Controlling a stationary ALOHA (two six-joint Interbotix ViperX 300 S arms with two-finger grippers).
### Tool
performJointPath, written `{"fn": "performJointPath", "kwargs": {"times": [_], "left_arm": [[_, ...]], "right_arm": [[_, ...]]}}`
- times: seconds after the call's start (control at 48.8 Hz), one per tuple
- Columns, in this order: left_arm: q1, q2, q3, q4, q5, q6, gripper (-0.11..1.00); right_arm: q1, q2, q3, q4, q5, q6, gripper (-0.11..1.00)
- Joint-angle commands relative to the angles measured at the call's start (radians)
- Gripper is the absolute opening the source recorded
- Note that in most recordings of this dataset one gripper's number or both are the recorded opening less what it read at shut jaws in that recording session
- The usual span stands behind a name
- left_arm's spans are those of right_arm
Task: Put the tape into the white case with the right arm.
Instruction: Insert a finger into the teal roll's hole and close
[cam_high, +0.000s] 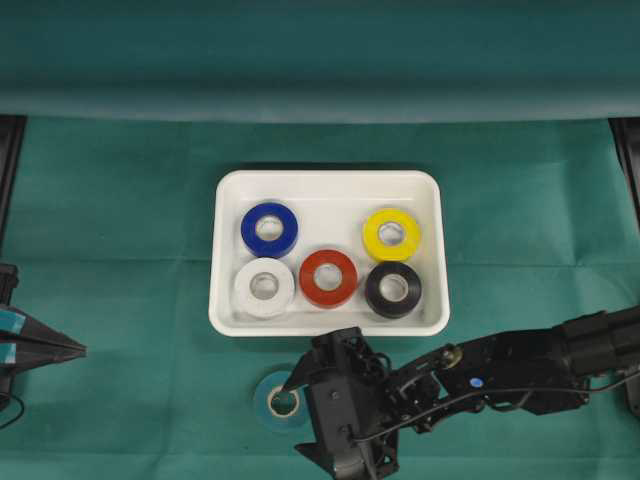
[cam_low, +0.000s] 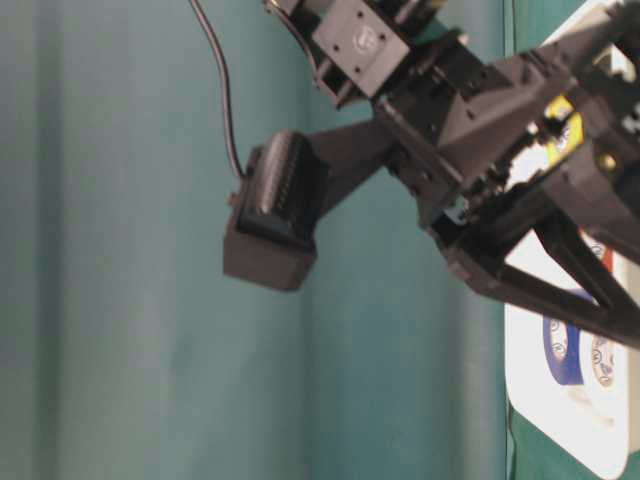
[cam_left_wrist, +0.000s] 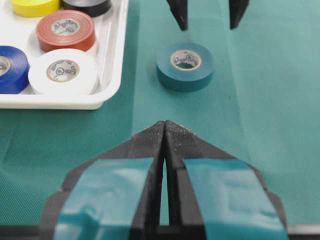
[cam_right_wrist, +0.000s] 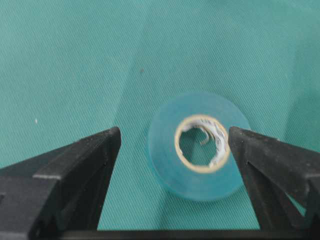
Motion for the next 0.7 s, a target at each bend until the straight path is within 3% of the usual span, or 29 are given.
{"fn": "performJointPath", "kwargs": {"times": [0.0,0.369,0.677], "left_arm": [[0.002,0.008,-0.011,-0.002,-0.009,0.002,0.0],[0.002,0.008,-0.011,-0.002,-0.009,0.002,0.0],[0.002,0.008,-0.011,-0.002,-0.009,0.002,0.0]], "right_arm": [[0.005,-0.003,-0.032,-0.003,-0.005,0.002,0.68],[0.003,0.015,-0.04,-0.003,-0.005,0.002,0.68],[0.003,0.107,-0.08,-0.003,0.002,0.005,0.68]]}}
